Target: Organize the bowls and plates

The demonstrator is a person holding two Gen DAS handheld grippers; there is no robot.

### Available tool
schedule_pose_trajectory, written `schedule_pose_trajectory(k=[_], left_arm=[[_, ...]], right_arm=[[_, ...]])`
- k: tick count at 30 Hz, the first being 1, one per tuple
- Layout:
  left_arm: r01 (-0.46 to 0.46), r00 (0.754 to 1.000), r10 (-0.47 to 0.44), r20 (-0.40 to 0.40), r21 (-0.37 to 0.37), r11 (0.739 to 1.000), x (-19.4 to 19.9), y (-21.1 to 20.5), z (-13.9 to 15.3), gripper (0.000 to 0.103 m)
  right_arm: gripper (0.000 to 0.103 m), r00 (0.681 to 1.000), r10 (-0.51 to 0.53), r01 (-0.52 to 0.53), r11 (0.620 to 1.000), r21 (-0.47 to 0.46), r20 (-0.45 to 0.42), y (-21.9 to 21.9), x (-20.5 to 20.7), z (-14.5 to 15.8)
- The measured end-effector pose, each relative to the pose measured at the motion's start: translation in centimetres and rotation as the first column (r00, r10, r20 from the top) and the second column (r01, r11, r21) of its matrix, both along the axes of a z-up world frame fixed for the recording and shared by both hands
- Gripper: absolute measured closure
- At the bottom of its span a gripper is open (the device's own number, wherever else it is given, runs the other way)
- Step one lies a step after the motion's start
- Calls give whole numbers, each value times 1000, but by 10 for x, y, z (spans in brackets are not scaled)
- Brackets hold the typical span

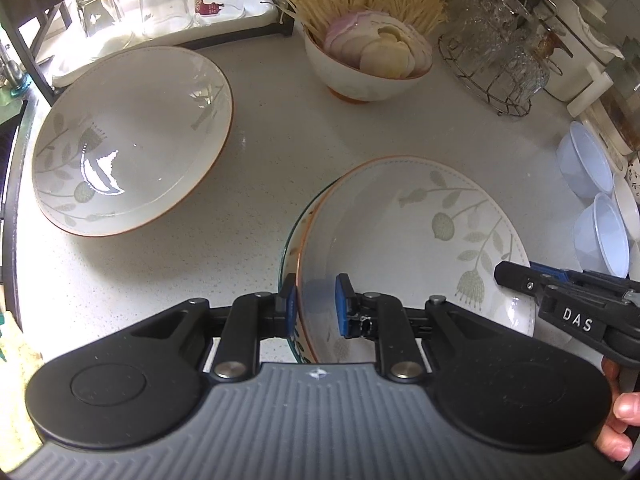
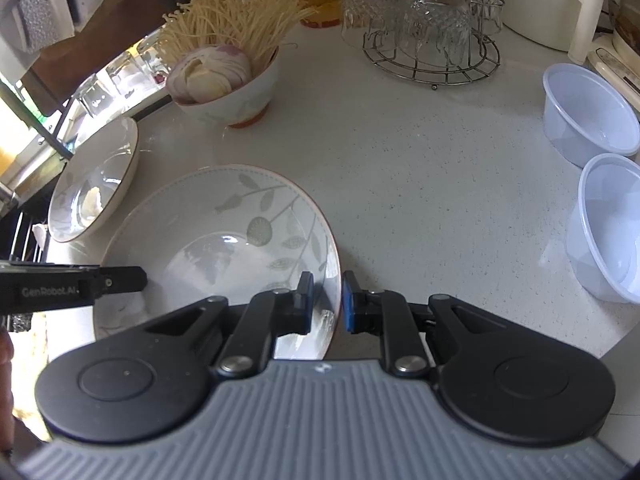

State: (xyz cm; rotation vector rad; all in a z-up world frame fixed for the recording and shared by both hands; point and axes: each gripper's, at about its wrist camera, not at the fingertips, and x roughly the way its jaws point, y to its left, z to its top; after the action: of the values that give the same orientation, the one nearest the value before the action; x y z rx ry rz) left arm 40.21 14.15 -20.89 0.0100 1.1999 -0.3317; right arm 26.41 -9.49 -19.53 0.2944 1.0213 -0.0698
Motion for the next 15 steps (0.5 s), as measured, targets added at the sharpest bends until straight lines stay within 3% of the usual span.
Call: schedule_pose_trajectory(k=[10,15], left_arm=[[-58,998,57,-40,-39,998,3,10,3,82],[-73,997,72,-13,-50,996,-4,16,10,81]], right_arm=[[83,1000,4,-4,1000,12,15,2,2,-5],[82,1000,0,-1,1000,22,18,1,1,-7]])
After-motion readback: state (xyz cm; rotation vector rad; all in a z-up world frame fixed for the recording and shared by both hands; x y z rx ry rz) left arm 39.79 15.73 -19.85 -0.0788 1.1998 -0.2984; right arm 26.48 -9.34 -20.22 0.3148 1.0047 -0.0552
